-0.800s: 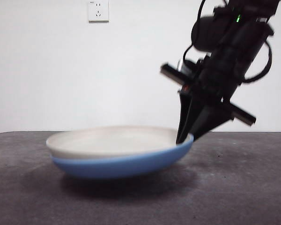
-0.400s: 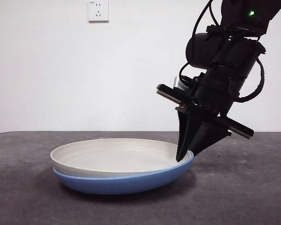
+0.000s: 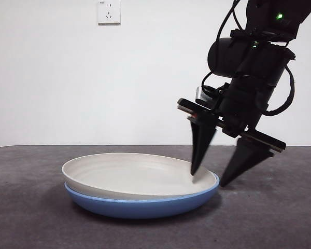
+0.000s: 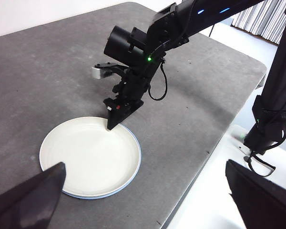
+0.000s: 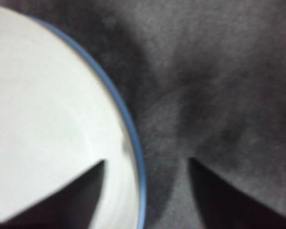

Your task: Pick up the white plate, put it on the blue plate, put it on desk

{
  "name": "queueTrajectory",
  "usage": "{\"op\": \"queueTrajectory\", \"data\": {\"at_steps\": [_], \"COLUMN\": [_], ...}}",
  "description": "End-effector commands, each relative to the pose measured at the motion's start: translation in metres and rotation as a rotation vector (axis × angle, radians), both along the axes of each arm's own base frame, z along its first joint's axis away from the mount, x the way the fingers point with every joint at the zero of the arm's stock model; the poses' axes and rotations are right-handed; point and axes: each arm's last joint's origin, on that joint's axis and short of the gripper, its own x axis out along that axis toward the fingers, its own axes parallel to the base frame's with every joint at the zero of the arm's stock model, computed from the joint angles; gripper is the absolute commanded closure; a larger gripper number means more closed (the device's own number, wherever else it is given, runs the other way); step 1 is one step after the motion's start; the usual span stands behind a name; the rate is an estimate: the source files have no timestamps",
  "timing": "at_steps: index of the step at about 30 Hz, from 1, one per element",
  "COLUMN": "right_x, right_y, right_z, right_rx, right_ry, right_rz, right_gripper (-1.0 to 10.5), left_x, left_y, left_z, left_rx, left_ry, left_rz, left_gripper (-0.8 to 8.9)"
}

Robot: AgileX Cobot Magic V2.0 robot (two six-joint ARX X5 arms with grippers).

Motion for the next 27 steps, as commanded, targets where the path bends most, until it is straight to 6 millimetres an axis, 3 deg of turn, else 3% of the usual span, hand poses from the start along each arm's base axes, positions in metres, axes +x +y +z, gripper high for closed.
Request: {"op": "queueTrajectory", "data": {"at_steps": [1, 6, 12, 19, 27], "right_x": [0.002, -0.009, -0.043, -0.105, -0.172], "right_y": [0.003, -0.003, -0.02, -0.048, -0.084], "right_z": [0.01, 0.041, 0.096, 0.152, 0.179], "right_rx": [0.005, 0.007, 0.028, -0.022, -0.024], "right_ry": [-0.04, -0.125, -0.231, -0.386, -0.425], "right_rz": [0.021, 0.016, 0.028, 0.055, 0.089], "right_gripper": [5.3, 4.6, 3.7, 3.5, 3.5], "left_x": [0.0, 0.0, 0.0, 0.0, 0.0], "left_y": [-0.001, -0.001, -0.001, -0.001, -0.001], "left_z": [0.003, 0.003, 0.003, 0.003, 0.003], "left_rx": [-0.002, -0.002, -0.002, -0.002, -0.002], "left_ry": [-0.021, -0.021, -0.021, -0.021, -0.021], "left_rz": [-0.016, -0.016, -0.016, -0.016, -0.016], "left_gripper": [2.82, 2.82, 2.82, 2.82, 2.82]}}
